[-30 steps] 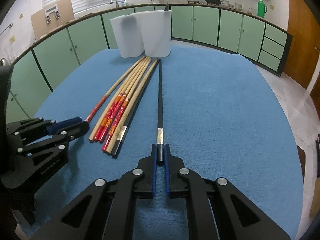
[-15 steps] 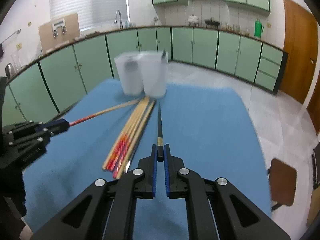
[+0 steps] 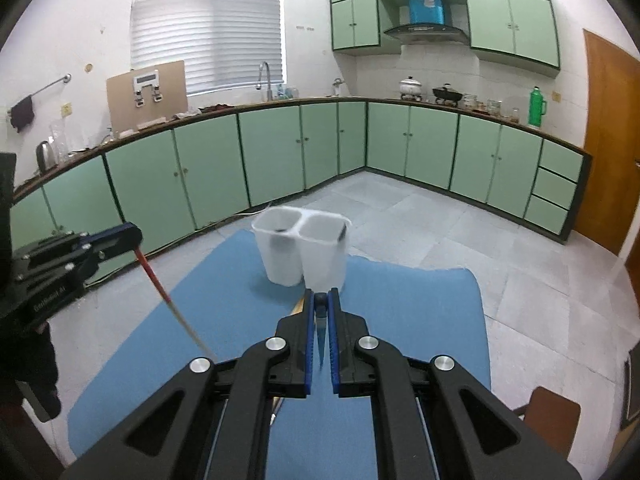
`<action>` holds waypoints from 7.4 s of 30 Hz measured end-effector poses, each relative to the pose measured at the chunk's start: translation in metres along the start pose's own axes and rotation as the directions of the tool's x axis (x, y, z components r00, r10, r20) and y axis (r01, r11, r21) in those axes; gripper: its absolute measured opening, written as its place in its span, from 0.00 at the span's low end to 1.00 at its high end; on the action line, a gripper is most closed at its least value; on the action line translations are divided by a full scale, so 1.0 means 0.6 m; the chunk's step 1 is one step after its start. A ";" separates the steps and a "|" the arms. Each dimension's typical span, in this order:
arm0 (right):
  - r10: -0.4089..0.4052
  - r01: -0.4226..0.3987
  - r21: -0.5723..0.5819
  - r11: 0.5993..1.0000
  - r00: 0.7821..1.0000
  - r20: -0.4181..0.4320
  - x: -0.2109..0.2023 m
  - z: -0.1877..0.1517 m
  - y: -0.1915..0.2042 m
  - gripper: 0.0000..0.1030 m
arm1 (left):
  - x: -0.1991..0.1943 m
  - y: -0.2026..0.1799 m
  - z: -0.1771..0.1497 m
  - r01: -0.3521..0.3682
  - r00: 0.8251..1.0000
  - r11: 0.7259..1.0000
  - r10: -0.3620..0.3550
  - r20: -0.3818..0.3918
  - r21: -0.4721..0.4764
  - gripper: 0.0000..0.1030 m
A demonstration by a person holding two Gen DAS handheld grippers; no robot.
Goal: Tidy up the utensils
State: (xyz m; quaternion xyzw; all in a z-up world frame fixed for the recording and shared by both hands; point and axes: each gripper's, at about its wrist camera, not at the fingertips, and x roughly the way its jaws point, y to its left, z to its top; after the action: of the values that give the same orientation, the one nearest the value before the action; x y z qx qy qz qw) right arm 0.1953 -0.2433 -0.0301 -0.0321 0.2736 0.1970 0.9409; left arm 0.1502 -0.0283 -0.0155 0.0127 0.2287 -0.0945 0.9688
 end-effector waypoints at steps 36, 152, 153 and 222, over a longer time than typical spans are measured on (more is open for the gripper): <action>0.016 -0.020 0.022 1.000 0.986 0.165 0.215 0.276 -0.054 0.06 | 0.245 0.035 0.230 -0.058 0.981 0.996 0.045 0.190 0.064 0.05; -0.053 0.094 0.129 0.987 0.956 -0.289 0.141 -0.281 0.032 0.09 | 0.168 0.018 -0.290 -0.165 0.892 0.984 0.123 -0.435 -0.059 0.79; -0.049 0.089 0.128 0.988 0.956 -0.288 0.140 -0.282 0.031 0.11 | 0.166 0.018 -0.290 -0.163 0.892 0.985 0.121 -0.435 -0.061 0.78; 0.034 -0.033 -0.032 0.999 0.999 0.033 -0.020 0.067 0.020 0.06 | -0.011 0.002 0.025 0.043 0.999 0.999 -0.043 -0.002 0.007 0.06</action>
State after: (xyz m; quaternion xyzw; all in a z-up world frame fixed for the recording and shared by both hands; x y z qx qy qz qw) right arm 0.2018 -0.2298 0.0111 -0.0392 0.2551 0.2174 0.9413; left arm 0.1516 -0.0269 0.0009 0.0114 0.2296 -0.1163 0.9662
